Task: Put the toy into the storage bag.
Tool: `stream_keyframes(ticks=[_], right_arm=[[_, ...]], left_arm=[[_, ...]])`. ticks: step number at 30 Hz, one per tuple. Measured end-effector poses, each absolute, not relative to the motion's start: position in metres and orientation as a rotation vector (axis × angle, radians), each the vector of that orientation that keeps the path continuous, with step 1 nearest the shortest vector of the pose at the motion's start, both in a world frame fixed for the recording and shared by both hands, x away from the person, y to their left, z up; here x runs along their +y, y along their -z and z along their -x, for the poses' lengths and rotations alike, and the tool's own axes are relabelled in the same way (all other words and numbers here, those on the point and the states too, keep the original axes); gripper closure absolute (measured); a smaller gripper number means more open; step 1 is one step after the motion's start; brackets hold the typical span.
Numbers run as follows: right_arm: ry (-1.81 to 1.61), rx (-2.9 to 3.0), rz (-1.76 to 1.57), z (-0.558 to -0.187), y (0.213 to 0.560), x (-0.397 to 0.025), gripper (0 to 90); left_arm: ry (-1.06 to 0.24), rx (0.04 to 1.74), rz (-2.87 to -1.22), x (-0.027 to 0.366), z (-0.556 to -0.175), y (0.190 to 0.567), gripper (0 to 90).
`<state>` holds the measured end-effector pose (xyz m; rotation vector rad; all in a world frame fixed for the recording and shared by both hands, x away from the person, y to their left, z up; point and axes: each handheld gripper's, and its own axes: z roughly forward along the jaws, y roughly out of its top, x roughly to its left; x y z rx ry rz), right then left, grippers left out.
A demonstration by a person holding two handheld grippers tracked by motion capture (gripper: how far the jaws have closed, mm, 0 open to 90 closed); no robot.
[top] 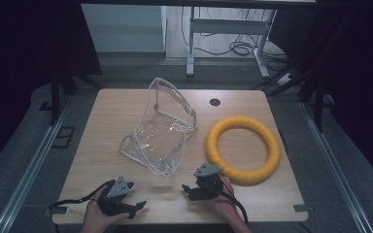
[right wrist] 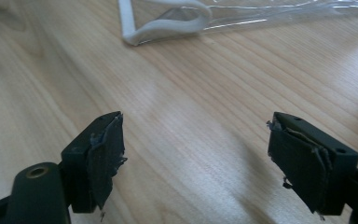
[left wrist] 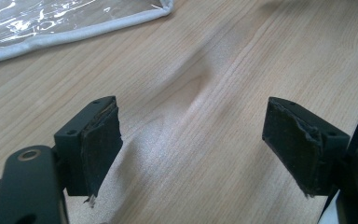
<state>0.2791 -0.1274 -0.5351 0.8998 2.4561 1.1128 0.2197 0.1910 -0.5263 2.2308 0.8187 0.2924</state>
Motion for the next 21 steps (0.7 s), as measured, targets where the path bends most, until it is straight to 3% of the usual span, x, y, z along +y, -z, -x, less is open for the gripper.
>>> stream_keyframes(ticks=[21], right_arm=[[-1.202,2.486,-0.912,-0.274,0.519,-0.133,25.2]], left_arm=[[-0.292,0.827,-2.227,0.19,-0.22,0.527,19.6]])
